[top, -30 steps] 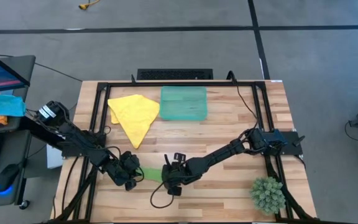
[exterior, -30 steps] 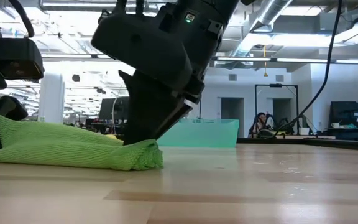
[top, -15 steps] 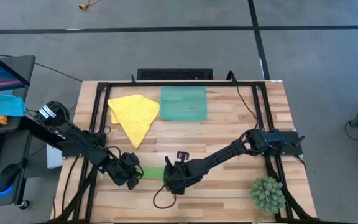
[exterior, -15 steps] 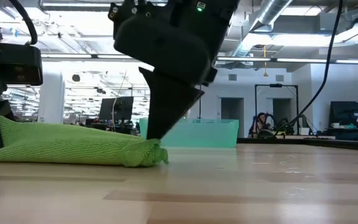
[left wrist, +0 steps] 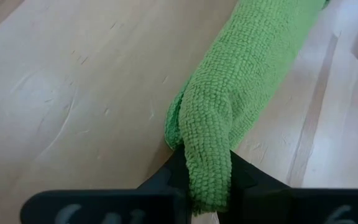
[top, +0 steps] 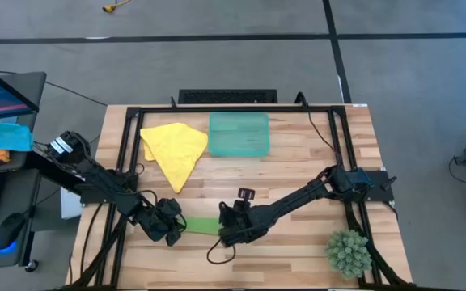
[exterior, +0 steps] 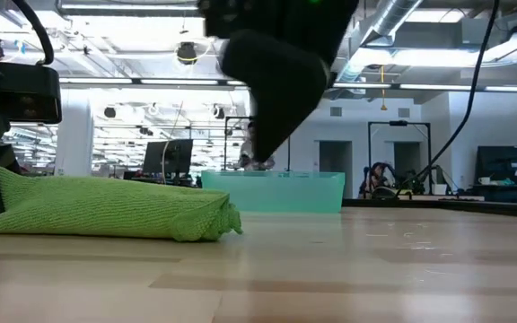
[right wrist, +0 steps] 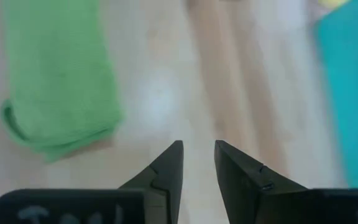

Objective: Roll microfiber towels into tight, uniform cylinder then place into a basket
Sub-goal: Put the rolled green microfiber towel into the green bin

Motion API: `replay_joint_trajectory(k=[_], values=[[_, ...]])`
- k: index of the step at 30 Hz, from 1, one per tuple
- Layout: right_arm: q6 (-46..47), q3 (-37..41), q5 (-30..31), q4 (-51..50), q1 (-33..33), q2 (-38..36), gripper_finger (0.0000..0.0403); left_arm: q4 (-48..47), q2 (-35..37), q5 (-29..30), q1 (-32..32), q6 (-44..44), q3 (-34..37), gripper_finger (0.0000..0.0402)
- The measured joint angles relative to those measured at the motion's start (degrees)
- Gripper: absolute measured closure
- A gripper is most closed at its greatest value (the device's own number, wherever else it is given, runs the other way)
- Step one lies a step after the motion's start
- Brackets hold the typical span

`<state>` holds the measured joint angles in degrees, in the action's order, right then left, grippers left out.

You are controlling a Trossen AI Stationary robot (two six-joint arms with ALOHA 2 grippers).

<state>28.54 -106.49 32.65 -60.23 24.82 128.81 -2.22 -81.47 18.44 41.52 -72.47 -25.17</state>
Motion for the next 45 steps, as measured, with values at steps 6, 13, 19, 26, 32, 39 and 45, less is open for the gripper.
replay_joint_trajectory(k=[6, 13, 19, 26, 32, 39, 45], values=[[3.9, 4.0, 3.4, -8.0, 1.4, -5.0, 0.0288, 0.0, 0.0, 0.0, 0.0, 0.5, 0.0, 0.0377], [16.6, 20.3, 3.5, -7.0, 2.4, -15.5, 0.0288, -0.4, 0.0, 0.0, 0.0, 0.7, 0.0, 0.0377], [22.5, 37.4, 2.1, 14.7, 3.6, -27.2, 0.0288, -0.5, 0.0, -0.1, 0.0, 0.7, -0.1, 0.0377], [20.4, 51.3, -2.5, 49.1, 3.4, -32.0, 0.0288, -0.1, 0.0, -0.2, 0.0, 0.3, -0.2, 0.0377], [13.9, 51.8, -4.4, 64.7, 2.0, -27.2, 0.0282, 0.0, -0.1, -0.5, -0.1, 0.2, -0.2, 0.0377], [10.0, 51.8, -8.8, 75.2, -0.5, -23.5, 0.021, -0.2, -0.2, -0.8, -0.1, 0.1, -0.2, 0.0377], [10.0, 51.6, -14.5, 79.5, -3.4, -21.8, 0.0133, 0.0, -0.2, -0.8, -0.1, 0.0, -0.2, 0.0377]])
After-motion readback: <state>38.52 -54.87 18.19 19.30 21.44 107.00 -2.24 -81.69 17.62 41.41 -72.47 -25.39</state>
